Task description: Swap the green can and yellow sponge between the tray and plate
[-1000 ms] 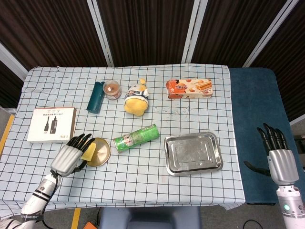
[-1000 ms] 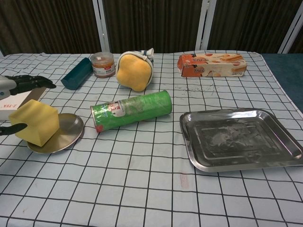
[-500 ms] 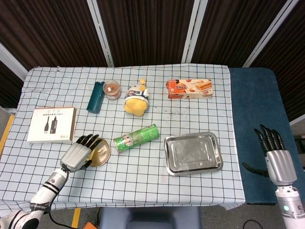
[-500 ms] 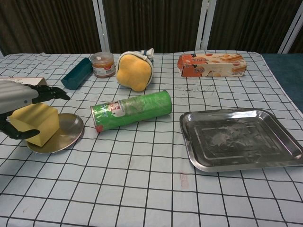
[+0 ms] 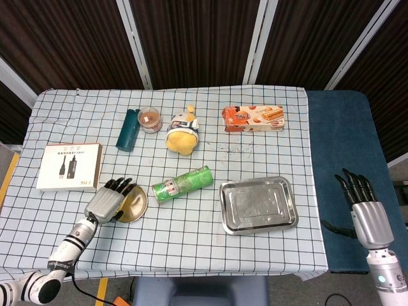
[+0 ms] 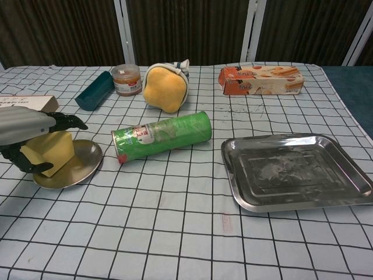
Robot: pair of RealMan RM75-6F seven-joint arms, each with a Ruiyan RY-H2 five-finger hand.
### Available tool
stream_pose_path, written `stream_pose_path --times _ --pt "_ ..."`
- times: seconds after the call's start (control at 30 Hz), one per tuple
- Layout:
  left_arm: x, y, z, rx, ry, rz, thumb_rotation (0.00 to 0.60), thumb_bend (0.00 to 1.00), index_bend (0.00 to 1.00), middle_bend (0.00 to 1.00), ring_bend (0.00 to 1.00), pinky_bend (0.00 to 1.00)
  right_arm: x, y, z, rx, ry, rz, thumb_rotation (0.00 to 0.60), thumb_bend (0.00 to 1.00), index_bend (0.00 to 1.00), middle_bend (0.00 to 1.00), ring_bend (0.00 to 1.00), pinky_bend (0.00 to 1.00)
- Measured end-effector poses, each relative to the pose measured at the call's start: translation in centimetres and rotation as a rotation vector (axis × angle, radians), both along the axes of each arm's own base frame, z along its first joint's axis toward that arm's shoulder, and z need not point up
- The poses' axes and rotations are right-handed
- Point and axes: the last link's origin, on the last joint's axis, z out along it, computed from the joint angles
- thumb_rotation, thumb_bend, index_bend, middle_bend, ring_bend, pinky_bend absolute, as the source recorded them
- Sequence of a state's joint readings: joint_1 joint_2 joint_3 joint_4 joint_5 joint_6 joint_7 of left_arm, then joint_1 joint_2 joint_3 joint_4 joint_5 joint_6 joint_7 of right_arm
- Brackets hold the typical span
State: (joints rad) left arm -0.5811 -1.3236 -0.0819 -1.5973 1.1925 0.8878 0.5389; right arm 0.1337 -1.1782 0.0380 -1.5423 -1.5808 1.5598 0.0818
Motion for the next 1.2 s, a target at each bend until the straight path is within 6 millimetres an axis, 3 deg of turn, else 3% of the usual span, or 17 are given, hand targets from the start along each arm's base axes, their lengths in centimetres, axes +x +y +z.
stream_pose_path --times 0.23,0.4,0.67,1.0,1.2 --pt "-1.1 0.6 -0.4 0.004 0.017 0.049 0.600 0.40 0.00 0.00 0.00 0.17 0.0 0.1 -0.1 0.005 0.001 0.003 0.600 0.06 0.00 0.00 0.00 0.00" --pt "-1.4 0.7 -0.5 0.020 0.016 0.047 0.600 0.40 0.00 0.00 0.02 0.33 0.0 0.0 -0.2 0.008 0.001 0.003 0.600 0.06 0.00 0.00 0.00 0.00" --pt "-1.2 0.7 -0.5 0.079 0.002 -0.034 0.600 0.53 0.00 0.20 0.27 0.63 0.1 0.1 -0.3 0.017 0.003 0.003 0.600 0.06 0.00 0.00 0.00 0.00" --pt "-1.2 0.2 -0.6 0.121 -0.021 -0.092 0.600 0.57 0.02 0.27 0.36 0.69 0.1 0.1 -0.3 0.019 0.003 0.002 0.600 0.06 0.00 0.00 0.00 0.00" --pt "0.7 -1.2 0.2 0.149 -0.066 -0.193 0.600 0.57 0.03 0.28 0.36 0.69 0.1 0.0 -0.4 0.020 0.003 0.001 0.600 0.06 0.00 0.00 0.00 0.00"
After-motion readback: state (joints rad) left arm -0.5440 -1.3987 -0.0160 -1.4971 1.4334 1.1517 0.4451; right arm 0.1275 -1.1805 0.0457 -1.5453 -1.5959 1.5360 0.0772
